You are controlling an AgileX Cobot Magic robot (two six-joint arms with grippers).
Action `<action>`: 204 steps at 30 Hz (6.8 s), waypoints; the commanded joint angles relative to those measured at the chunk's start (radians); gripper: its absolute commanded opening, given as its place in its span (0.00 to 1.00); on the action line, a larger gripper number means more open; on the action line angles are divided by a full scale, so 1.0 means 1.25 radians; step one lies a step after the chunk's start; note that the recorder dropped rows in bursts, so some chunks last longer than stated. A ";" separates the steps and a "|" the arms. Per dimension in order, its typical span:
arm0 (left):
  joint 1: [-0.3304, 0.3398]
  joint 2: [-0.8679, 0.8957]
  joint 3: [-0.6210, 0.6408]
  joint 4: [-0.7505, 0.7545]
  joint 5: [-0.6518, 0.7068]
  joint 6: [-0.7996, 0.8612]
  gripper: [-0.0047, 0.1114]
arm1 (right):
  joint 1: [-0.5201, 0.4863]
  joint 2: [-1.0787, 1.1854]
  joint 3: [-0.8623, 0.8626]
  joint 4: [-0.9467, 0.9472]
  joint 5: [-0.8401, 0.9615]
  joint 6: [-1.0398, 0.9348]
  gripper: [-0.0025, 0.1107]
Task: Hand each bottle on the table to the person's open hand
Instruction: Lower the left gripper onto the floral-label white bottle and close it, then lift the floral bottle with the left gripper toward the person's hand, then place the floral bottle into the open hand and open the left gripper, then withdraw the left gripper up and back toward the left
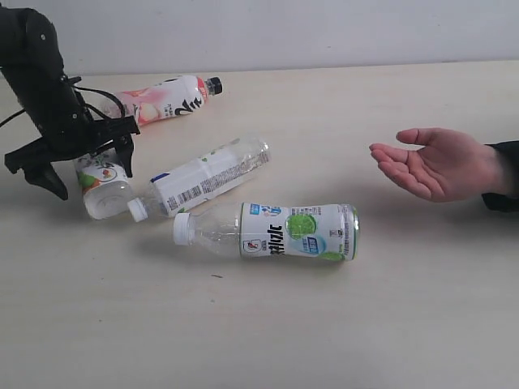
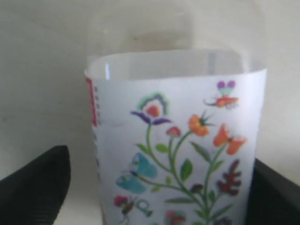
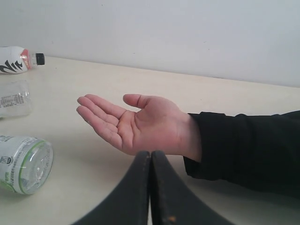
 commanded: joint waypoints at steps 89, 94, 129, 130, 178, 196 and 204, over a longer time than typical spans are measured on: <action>-0.554 0.166 -0.343 -0.571 -0.353 0.122 0.04 | -0.003 -0.005 0.004 0.000 -0.010 -0.003 0.02; -0.554 0.166 -0.343 -0.571 -0.353 0.129 0.04 | -0.003 -0.005 0.004 0.000 -0.010 -0.003 0.02; -0.554 0.166 -0.343 -0.569 -0.336 0.175 0.77 | -0.003 -0.005 0.004 0.000 -0.010 -0.003 0.02; -0.554 0.165 -0.343 -0.572 -0.336 0.175 0.82 | -0.003 -0.005 0.004 0.000 -0.010 -0.003 0.02; -0.510 -0.240 -0.296 -0.255 -0.026 0.572 0.04 | -0.003 -0.005 0.004 0.000 -0.010 -0.003 0.02; -0.313 -0.644 0.241 -0.252 -0.324 0.719 0.04 | -0.003 -0.005 0.004 0.000 -0.010 -0.003 0.02; -0.271 -0.738 0.353 -0.231 -0.434 0.731 0.04 | -0.003 -0.005 0.004 0.000 -0.010 -0.003 0.02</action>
